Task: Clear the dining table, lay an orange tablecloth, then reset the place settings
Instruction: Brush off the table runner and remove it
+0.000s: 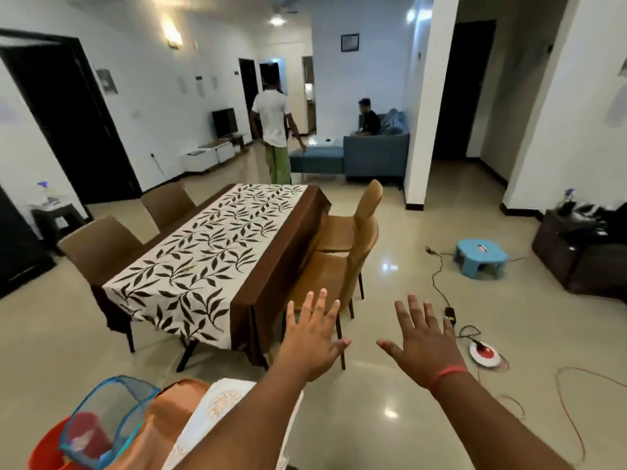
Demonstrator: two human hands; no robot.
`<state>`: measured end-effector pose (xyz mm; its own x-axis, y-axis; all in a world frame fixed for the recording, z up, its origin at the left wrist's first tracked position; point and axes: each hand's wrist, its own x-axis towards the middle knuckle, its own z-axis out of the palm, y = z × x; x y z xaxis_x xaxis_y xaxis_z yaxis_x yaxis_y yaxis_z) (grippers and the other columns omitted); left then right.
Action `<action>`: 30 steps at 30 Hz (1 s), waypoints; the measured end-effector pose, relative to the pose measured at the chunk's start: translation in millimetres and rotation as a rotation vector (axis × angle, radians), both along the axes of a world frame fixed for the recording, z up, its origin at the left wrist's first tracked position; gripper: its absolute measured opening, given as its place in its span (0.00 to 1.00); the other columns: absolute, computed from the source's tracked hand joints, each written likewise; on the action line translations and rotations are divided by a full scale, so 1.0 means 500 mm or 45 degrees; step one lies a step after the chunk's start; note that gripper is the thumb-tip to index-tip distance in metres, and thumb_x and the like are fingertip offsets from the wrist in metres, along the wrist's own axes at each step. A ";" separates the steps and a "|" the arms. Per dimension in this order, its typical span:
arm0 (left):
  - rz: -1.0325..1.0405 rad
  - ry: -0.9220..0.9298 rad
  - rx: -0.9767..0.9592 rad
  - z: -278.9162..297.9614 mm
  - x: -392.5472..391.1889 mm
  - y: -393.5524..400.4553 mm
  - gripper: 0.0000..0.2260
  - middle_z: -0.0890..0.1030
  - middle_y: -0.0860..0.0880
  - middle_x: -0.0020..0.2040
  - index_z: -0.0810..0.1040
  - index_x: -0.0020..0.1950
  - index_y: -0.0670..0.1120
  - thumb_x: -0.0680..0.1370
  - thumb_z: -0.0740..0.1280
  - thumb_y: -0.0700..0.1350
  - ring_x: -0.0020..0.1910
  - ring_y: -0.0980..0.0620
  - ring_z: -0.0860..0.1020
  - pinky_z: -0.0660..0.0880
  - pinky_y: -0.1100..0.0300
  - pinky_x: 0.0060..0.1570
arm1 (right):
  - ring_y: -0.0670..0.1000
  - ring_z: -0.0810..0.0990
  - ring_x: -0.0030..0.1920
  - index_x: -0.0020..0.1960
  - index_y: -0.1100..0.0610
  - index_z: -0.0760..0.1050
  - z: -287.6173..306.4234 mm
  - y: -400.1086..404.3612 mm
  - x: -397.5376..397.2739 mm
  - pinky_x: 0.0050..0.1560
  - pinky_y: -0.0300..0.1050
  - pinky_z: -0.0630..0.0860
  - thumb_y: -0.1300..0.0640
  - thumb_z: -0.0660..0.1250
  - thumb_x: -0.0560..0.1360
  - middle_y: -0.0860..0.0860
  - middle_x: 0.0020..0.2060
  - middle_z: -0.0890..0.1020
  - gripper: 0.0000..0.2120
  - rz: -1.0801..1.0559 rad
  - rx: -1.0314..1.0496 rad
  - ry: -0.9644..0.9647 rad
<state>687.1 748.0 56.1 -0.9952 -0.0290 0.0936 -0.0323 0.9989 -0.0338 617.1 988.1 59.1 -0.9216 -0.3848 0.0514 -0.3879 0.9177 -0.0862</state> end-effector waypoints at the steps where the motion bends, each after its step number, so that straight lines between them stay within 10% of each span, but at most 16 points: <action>1: 0.008 0.015 -0.003 0.010 -0.012 0.005 0.36 0.31 0.49 0.80 0.35 0.80 0.57 0.78 0.38 0.72 0.79 0.44 0.32 0.35 0.35 0.74 | 0.57 0.39 0.79 0.79 0.44 0.34 0.010 0.003 -0.013 0.76 0.65 0.46 0.23 0.37 0.70 0.49 0.79 0.36 0.44 0.006 -0.006 0.007; 15: 0.078 0.094 0.062 0.007 -0.409 -0.010 0.36 0.30 0.50 0.79 0.29 0.77 0.59 0.74 0.31 0.74 0.78 0.43 0.31 0.34 0.34 0.74 | 0.57 0.39 0.79 0.78 0.45 0.33 0.045 -0.021 -0.414 0.76 0.65 0.44 0.24 0.33 0.69 0.49 0.78 0.34 0.43 0.061 0.059 0.094; 30: 0.479 0.124 0.087 -0.004 -0.781 -0.367 0.38 0.35 0.49 0.81 0.34 0.79 0.58 0.73 0.30 0.75 0.80 0.45 0.35 0.33 0.37 0.74 | 0.57 0.38 0.79 0.79 0.44 0.35 0.060 -0.402 -0.911 0.77 0.64 0.43 0.27 0.39 0.75 0.49 0.79 0.36 0.39 0.393 0.024 0.044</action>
